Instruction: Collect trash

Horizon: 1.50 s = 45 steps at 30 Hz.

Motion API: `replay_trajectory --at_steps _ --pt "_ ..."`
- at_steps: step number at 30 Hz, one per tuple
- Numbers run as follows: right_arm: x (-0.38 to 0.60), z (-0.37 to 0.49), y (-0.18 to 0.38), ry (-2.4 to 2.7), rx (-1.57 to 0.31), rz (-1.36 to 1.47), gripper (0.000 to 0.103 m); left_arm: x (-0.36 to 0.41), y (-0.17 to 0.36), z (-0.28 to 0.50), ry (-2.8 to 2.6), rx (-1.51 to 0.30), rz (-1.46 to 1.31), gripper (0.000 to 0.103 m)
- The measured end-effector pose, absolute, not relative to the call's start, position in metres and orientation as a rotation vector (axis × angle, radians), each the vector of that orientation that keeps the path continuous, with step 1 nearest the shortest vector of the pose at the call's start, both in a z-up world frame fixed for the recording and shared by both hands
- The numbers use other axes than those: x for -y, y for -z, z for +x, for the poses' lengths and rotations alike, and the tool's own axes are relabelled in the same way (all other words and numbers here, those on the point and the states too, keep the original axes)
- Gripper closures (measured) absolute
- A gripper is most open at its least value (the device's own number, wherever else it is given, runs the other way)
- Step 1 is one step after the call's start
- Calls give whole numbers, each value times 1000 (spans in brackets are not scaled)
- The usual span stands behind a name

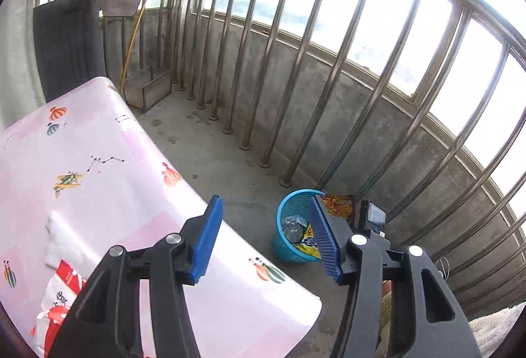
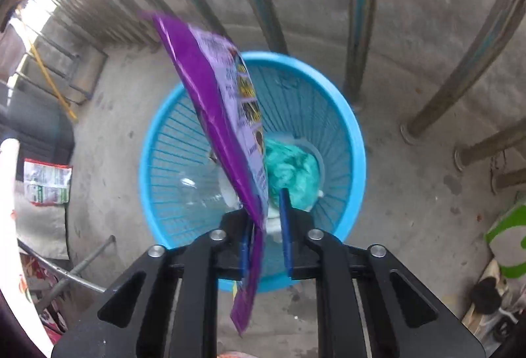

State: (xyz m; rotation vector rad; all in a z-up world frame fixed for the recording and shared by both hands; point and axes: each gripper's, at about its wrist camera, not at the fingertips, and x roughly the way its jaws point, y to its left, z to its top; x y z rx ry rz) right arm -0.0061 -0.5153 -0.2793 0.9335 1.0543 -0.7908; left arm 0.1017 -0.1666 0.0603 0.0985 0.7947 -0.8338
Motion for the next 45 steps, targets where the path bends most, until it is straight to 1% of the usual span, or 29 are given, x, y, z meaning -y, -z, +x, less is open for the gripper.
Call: replay_trajectory --at_steps 3,8,9,10,14,17,20,21,22,23,24,25,28,34,37,41,45 --pt "519 1 300 785 -1094 947 92 114 -51 111 734 -823 44 50" --pt "527 23 333 822 -1214 905 92 42 -42 122 578 -846 -38 50" --pt "528 26 337 840 -1237 880 95 31 -42 123 556 -839 -56 50" --pt "530 32 338 851 -1266 836 91 21 -44 124 535 -830 -71 50" --pt "530 66 357 820 -1449 713 91 -14 -48 129 462 -803 -101 50" --pt "525 82 374 828 -1583 575 88 -30 -47 134 415 -795 -113 50" --pt "520 90 372 826 -1609 491 87 -40 -45 138 399 -798 -145 50" --pt "520 89 366 823 -1582 499 85 -42 -44 138 395 -796 -146 50" --pt "516 87 357 816 -1538 524 76 -46 -44 137 393 -792 -145 48" --pt "514 82 344 805 -1485 550 69 -47 -45 136 390 -788 -146 48" --pt "512 76 330 795 -1422 562 56 -48 -45 135 389 -783 -148 47" --pt "510 72 314 788 -1361 561 49 -50 -45 134 386 -777 -150 46" --pt "500 59 270 762 -1208 562 42 -58 -47 132 382 -764 -168 45" --pt "471 33 171 698 -842 631 40 -72 -48 125 378 -749 -200 43" --pt "455 27 121 628 -706 642 39 -82 -45 118 360 -748 -220 43" --pt "414 38 63 477 -578 643 36 -99 -41 106 323 -735 -241 43" --pt "374 50 36 306 -526 628 34 -115 -36 96 279 -734 -268 43"
